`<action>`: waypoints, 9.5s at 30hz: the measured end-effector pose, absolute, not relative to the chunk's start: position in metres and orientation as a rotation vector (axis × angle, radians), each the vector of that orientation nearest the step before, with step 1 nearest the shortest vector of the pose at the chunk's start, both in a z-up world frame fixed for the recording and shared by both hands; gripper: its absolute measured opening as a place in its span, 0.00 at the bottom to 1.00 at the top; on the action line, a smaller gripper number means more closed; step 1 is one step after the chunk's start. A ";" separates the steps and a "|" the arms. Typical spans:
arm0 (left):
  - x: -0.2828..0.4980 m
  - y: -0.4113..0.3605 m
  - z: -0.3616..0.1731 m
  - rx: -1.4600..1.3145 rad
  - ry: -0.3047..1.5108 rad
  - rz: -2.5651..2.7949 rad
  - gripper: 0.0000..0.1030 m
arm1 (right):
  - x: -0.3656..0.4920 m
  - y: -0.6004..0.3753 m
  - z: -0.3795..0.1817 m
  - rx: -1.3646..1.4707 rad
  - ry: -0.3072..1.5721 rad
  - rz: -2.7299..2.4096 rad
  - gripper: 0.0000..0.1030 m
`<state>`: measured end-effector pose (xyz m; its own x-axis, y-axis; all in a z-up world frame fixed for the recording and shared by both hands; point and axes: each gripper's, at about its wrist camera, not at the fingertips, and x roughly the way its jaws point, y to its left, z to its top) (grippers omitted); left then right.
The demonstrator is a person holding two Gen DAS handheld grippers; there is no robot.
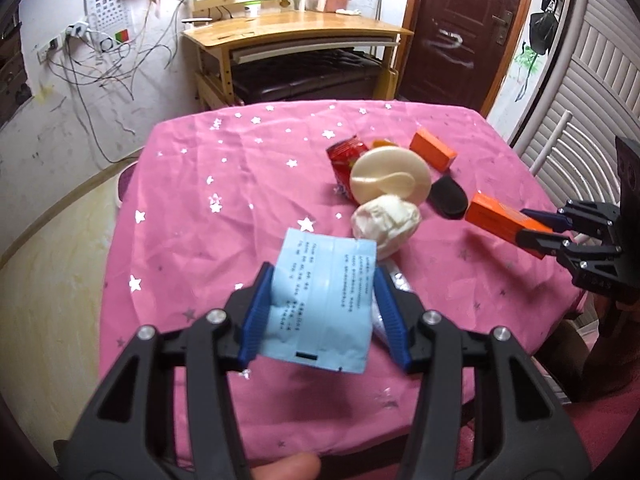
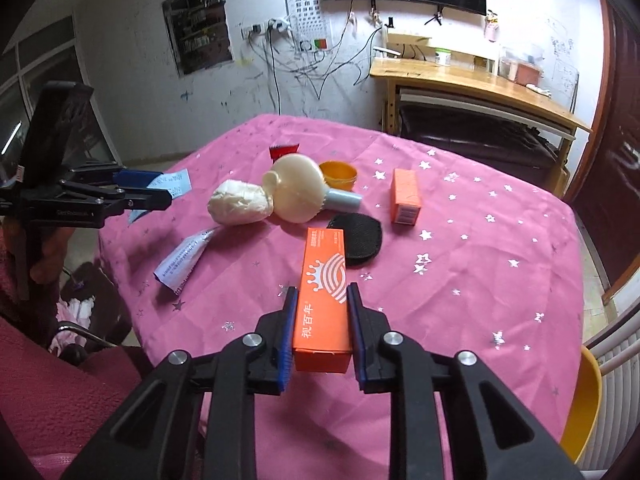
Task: Collect trash
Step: 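Carry both items to the yellow bin and open both grippers to drop them, then move both open grippers back toward the table, then grasp the white tube packet with the left gripper while the right gripper grasps the black pad, then carry both items over the yellow bin and open both grippers, then move both open grippers back over the table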
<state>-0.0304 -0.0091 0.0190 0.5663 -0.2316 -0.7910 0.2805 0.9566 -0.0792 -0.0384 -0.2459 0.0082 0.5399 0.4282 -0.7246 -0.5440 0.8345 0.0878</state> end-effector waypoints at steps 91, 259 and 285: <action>0.027 -0.278 0.046 -0.039 0.976 -0.592 0.91 | -0.001 -0.489 -0.033 0.245 0.776 0.085 0.74; 0.035 -0.351 0.020 0.008 1.022 -0.669 0.62 | -0.020 -0.551 -0.030 0.381 0.693 -0.165 0.55; 0.030 -0.116 0.031 0.038 0.951 -0.258 0.78 | 0.040 -0.340 0.003 0.137 0.768 0.248 0.66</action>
